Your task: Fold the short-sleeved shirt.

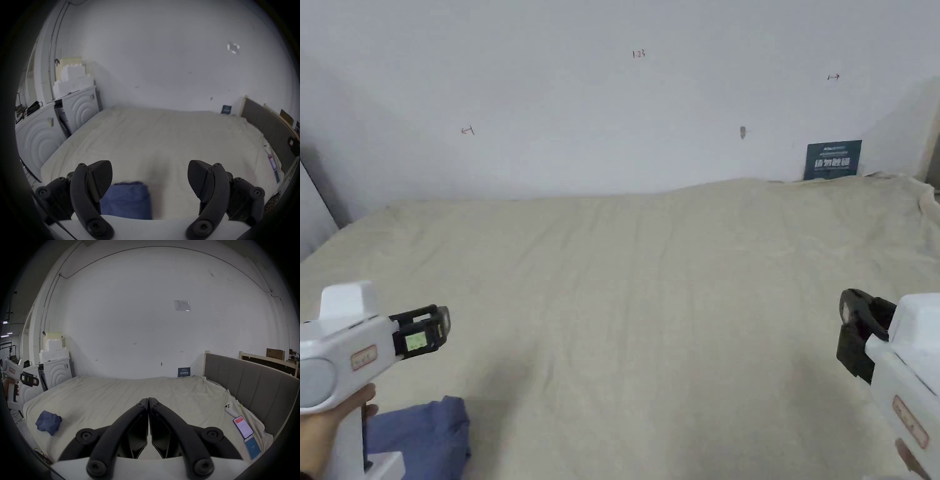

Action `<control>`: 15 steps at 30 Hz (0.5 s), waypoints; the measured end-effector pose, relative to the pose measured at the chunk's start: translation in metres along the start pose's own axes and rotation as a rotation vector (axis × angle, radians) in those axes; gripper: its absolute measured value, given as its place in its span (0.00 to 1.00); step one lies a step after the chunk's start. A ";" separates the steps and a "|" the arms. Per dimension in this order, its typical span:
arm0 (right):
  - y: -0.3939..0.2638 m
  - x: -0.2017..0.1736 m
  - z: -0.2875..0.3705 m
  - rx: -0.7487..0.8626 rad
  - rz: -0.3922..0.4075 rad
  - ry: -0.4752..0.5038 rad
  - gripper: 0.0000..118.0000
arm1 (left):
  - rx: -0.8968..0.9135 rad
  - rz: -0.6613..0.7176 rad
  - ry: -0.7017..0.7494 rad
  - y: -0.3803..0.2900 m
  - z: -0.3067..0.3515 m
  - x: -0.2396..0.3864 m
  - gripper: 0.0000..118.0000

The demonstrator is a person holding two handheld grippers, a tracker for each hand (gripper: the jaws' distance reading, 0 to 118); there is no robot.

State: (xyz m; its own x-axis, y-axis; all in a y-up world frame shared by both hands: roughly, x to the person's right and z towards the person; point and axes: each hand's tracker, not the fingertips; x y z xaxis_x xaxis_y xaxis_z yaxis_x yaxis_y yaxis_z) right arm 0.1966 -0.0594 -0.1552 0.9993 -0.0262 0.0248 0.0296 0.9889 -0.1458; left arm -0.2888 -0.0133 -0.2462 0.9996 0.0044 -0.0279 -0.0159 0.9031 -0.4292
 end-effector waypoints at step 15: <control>0.017 0.031 0.019 0.092 -0.004 -0.086 0.00 | 0.456 -0.138 -0.104 -0.046 0.038 0.157 0.39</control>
State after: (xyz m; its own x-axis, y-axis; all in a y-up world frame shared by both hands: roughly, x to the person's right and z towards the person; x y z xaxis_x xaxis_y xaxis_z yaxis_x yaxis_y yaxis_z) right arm 0.2279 -0.0406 -0.1381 0.9937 -0.0217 0.1102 0.0278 0.9982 -0.0540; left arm -0.1299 -0.0373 -0.1964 0.9890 -0.1070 0.1019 0.1058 0.9942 0.0176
